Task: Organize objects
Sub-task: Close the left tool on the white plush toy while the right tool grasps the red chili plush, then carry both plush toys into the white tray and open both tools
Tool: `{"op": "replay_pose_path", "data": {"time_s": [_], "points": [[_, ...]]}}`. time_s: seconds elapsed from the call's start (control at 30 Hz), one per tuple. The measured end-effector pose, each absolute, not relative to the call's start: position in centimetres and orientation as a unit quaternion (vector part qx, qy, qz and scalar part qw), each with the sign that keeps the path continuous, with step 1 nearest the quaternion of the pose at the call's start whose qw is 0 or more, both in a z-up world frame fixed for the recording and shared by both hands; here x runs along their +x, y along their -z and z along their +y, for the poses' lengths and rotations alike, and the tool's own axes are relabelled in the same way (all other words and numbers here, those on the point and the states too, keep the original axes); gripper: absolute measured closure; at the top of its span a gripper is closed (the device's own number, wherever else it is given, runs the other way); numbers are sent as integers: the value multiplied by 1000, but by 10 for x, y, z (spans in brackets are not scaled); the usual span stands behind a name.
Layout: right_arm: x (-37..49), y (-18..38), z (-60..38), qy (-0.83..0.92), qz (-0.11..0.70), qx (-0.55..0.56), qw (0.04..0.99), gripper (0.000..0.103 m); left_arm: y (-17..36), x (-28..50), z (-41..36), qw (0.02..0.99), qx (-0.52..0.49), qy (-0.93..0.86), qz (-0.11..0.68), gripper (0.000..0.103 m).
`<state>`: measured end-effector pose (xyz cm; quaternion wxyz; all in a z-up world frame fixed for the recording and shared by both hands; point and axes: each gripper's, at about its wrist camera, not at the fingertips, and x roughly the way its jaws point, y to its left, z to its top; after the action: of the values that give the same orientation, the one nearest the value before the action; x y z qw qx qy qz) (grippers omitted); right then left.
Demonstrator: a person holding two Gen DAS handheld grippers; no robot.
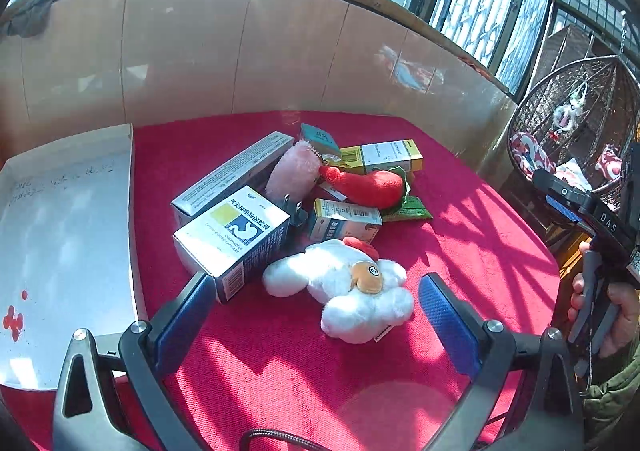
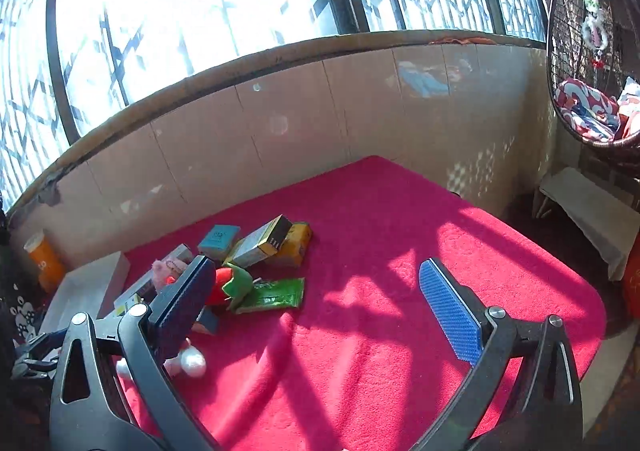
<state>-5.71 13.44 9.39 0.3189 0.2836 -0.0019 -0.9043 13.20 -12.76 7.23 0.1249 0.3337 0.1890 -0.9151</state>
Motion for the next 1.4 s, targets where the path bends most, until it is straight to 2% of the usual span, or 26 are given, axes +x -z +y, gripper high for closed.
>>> {"op": "replay_pose_path", "data": {"time_s": [0.2,0.37,0.5,0.67,0.7,0.73,0.77,0.8,0.83,0.87,0.9,1.1,1.4], "points": [[-65,-80,72,845,26,332,419,0,-54,110,-102,83,368,915,145,3],[-88,-56,27,821,14,397,411,0,-41,88,-97,84,384,909,140,8],[-102,-33,3,805,-8,447,390,0,-33,76,-96,82,396,904,136,21],[-102,-14,-20,791,-8,472,388,0,-26,72,-103,97,403,900,136,30],[-100,-10,-20,785,-15,478,394,2,-25,73,-105,100,403,899,138,37],[-99,-6,-20,780,-21,483,397,4,-25,74,-107,105,402,899,138,47],[-97,-3,-20,776,-24,485,402,13,-24,76,-108,103,400,900,140,47],[-96,-2,-18,774,-28,483,409,29,-24,79,-110,98,395,902,146,50],[-95,-2,-14,772,-32,481,414,40,-24,82,-110,95,389,904,148,52],[-94,-2,-11,769,-37,481,418,69,-24,85,-109,93,385,906,147,53],[-95,-2,-8,766,-43,483,422,92,-24,88,-108,93,381,908,145,54],[-88,-16,10,786,-56,452,418,97,-28,99,-103,88,367,913,154,57],[-91,-46,29,799,-57,417,430,98,-58,122,-105,91,324,929,152,57]]}}
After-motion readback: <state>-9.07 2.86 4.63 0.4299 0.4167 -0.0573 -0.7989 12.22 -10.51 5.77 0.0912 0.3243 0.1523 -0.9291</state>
